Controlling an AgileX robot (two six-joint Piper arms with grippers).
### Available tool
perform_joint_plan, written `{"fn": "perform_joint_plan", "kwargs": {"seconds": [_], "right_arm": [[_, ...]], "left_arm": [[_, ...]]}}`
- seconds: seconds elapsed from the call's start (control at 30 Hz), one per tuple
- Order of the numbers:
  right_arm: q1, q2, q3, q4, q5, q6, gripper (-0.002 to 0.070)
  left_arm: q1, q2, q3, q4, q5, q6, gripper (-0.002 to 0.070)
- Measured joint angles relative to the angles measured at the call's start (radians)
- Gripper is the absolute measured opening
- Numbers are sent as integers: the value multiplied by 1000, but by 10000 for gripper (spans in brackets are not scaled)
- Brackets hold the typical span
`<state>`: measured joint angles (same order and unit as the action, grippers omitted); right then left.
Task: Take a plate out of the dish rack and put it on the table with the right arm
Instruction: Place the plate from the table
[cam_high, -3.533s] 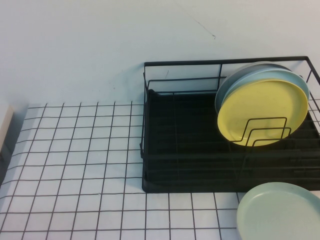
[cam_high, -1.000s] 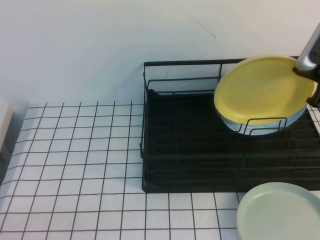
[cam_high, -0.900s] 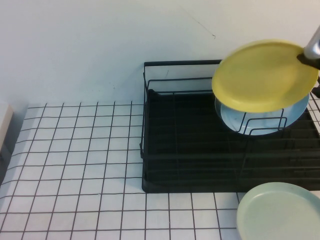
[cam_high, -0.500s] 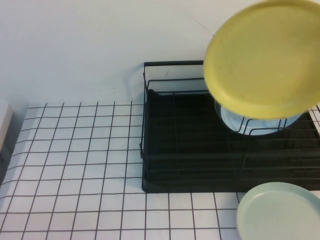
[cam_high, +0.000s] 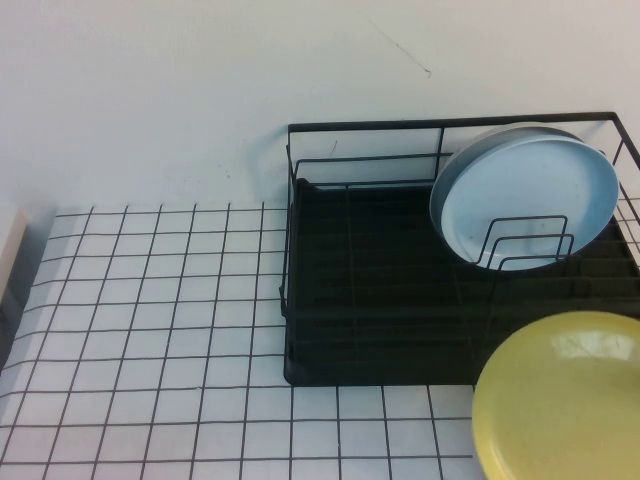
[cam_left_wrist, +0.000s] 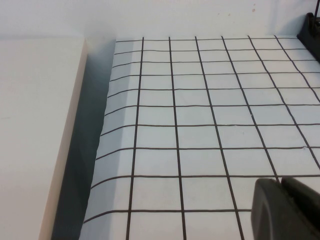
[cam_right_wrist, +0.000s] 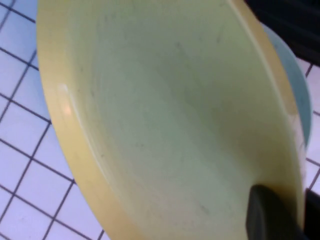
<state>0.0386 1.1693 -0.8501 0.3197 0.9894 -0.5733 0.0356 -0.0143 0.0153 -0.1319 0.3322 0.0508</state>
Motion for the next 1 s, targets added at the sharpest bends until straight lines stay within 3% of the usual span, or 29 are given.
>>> {"fn": "perform_joint_plan", "kwargs": {"seconds": [0.27,0.7,1.0], "right_arm": [[0,79,131,-2,-208,38,62],[-42,212,133,-16,-251,76,64],[-42,230,133,-33,-258,76,260]], "left_arm": [[0,0,0,0,0,0,-3],[0,0,0,0,0,0,-3],[0,0,0,0,0,0,-3]]}}
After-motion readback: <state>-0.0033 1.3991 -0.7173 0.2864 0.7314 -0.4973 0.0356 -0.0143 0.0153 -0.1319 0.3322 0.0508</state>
